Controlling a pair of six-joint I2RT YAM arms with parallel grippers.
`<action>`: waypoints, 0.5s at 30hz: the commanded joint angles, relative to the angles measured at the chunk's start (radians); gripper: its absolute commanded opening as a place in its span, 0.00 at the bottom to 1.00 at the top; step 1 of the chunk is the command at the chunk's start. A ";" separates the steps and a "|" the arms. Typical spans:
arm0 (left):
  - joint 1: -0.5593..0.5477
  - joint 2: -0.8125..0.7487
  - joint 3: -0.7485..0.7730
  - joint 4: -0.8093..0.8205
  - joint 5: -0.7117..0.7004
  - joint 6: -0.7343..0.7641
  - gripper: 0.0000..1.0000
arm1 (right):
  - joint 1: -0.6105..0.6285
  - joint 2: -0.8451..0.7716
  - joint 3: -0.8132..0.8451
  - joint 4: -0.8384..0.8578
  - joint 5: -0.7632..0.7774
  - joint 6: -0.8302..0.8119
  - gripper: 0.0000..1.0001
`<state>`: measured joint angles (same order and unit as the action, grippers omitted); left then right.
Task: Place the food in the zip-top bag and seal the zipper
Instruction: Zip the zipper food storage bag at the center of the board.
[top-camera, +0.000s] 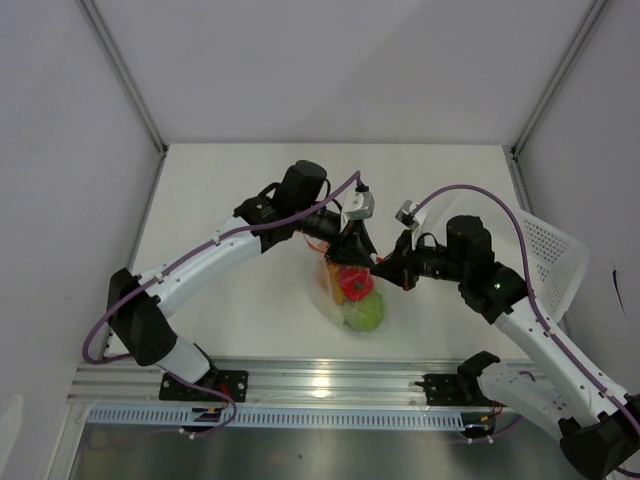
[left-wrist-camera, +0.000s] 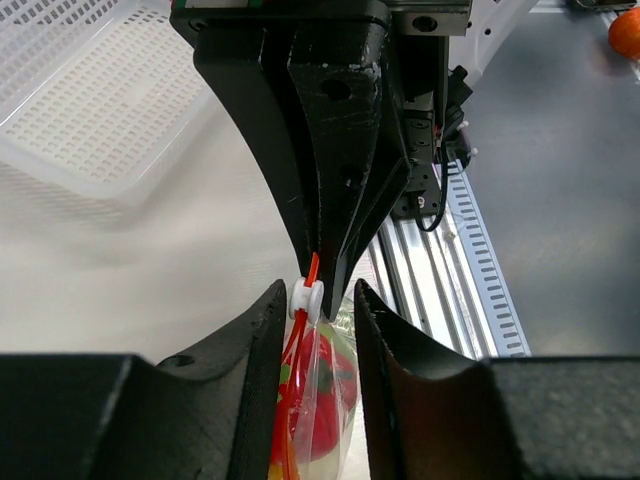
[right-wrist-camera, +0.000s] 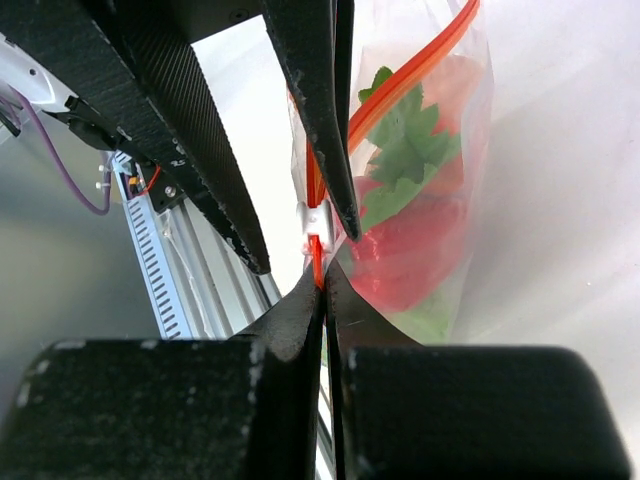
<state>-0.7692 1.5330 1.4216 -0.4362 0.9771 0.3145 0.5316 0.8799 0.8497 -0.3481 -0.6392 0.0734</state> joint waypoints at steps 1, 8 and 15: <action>0.007 -0.022 0.036 -0.004 0.034 0.012 0.36 | -0.005 -0.012 0.066 0.021 -0.005 -0.017 0.00; 0.007 0.030 0.105 -0.079 0.035 0.021 0.21 | -0.005 -0.012 0.081 0.008 -0.005 -0.026 0.00; 0.007 0.036 0.109 -0.093 0.052 0.015 0.07 | -0.005 -0.007 0.083 0.006 -0.002 -0.029 0.00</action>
<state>-0.7677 1.5642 1.4960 -0.5053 0.9867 0.3157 0.5304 0.8803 0.8772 -0.3870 -0.6361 0.0582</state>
